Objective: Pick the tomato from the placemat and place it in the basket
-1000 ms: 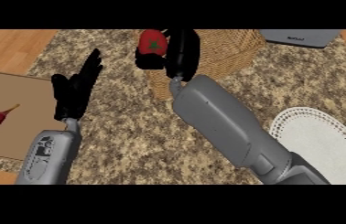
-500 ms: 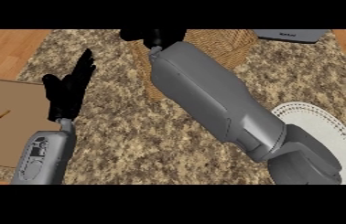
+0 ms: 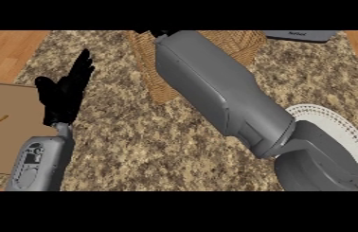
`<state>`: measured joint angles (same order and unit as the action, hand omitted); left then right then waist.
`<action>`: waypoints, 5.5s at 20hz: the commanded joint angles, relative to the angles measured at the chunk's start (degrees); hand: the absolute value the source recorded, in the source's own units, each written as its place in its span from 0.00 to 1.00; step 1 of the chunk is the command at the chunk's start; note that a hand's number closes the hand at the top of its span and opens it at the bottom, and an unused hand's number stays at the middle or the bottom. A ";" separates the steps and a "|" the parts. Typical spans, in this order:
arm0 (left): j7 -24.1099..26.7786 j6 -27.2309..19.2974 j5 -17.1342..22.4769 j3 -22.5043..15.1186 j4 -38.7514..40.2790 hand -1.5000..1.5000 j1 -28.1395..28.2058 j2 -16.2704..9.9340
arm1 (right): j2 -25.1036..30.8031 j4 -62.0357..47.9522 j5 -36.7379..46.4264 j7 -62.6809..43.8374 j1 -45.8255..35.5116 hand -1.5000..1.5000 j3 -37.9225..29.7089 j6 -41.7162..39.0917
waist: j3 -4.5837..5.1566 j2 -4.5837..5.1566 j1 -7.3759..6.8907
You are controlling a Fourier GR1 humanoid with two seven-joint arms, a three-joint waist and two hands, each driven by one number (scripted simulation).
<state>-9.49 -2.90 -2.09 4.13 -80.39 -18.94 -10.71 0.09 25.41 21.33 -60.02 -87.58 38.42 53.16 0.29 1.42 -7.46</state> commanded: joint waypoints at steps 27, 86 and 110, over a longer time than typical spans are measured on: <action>-1.59 -1.94 -0.81 0.85 -3.77 0.50 2.24 -0.02 | -0.08 -21.40 8.73 17.32 2.49 1.00 11.47 -16.83 | -0.13 -0.42 3.35; 0.46 -0.27 -0.35 1.38 -2.50 0.50 3.59 0.40 | 1.81 -25.38 5.49 18.10 9.75 1.00 1.09 -37.32 | -0.25 0.57 2.96; -1.00 -1.09 -0.21 3.12 -4.28 0.50 5.38 -0.41 | 4.63 -15.78 -4.65 16.53 7.43 0.00 -13.33 -2.08 | -0.32 -1.16 6.12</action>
<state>-9.92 -3.66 -2.36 6.80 -83.94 -14.28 -10.96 4.48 7.13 19.07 -42.45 -80.71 28.29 44.76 -0.01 0.85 -2.57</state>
